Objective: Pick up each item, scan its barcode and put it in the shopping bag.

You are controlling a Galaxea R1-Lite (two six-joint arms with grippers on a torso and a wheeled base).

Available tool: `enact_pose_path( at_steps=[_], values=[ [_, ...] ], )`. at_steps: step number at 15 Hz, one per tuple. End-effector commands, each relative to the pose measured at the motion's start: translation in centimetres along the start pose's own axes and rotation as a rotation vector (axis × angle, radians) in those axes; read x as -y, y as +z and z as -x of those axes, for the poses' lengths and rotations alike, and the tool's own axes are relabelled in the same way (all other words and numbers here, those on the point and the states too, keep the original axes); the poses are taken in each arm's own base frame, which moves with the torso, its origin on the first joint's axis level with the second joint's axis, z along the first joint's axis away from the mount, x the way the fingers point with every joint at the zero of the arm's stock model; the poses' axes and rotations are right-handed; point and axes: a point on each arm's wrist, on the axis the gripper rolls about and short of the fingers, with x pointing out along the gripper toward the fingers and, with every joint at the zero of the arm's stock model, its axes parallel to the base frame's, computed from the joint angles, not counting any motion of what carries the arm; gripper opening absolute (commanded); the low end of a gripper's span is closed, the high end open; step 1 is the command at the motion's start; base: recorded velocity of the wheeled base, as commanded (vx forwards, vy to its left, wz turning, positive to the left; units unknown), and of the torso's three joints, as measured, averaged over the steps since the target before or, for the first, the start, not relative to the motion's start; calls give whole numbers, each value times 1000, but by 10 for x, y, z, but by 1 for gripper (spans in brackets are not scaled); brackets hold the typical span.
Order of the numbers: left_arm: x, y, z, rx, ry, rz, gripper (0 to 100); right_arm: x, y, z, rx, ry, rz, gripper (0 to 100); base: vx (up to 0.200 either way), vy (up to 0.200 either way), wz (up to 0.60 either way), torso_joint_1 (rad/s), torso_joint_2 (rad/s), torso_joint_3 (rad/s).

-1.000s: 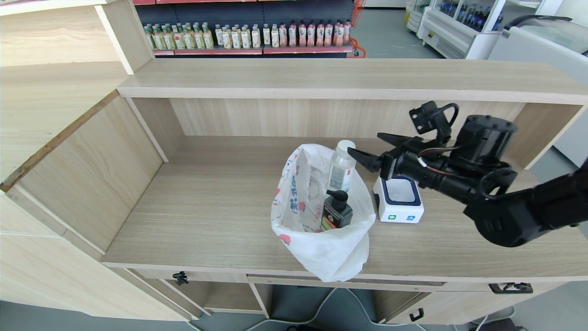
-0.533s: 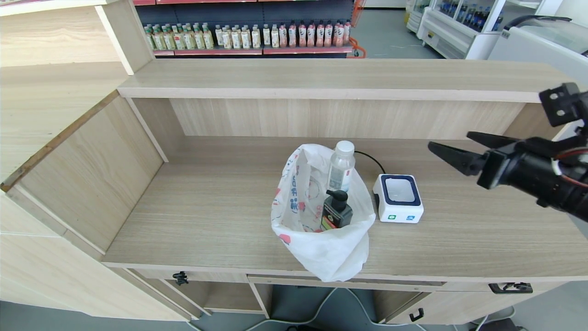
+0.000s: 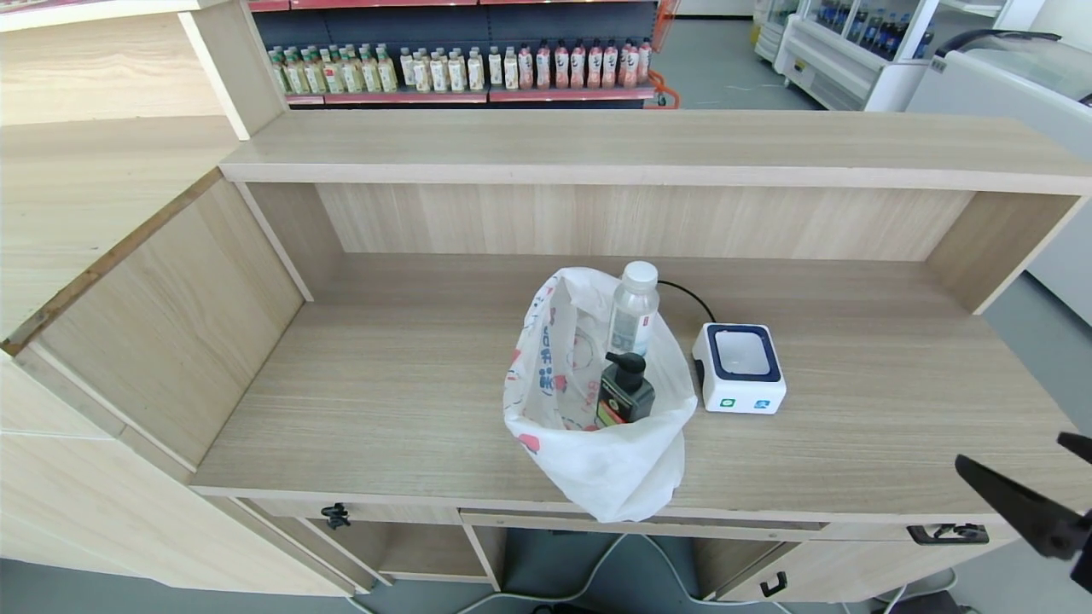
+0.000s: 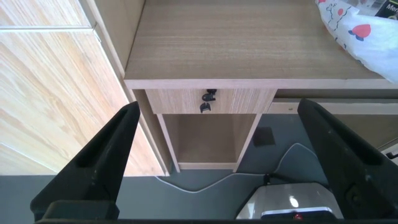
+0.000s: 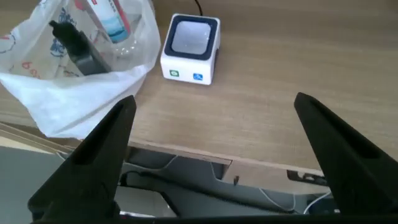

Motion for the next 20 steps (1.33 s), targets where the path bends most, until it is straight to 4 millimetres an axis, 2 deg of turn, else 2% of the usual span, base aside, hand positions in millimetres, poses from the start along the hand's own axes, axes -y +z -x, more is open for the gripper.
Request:
enact_pose_path(
  at_steps=[1, 2, 5, 9, 20],
  values=[
    [0, 0, 0, -1, 0, 0, 100, -5, -31, 60, 53, -70, 6, 100, 0, 0, 0, 0, 0, 0],
    [0, 0, 0, -1, 0, 0, 100, -6, -36, 66, 59, -69, 6, 100, 0, 0, 0, 0, 0, 0],
    [0, 0, 0, -1, 0, 0, 100, -11, -74, 83, 124, -85, -1, 100, 0, 0, 0, 0, 0, 0],
    [0, 0, 0, -1, 0, 0, 100, -15, -96, 96, 189, -93, -4, 100, 0, 0, 0, 0, 0, 0],
    [0, 0, 0, -1, 0, 0, 100, -15, -101, 96, 156, -122, -36, 100, 0, 0, 0, 0, 0, 0]
  ],
)
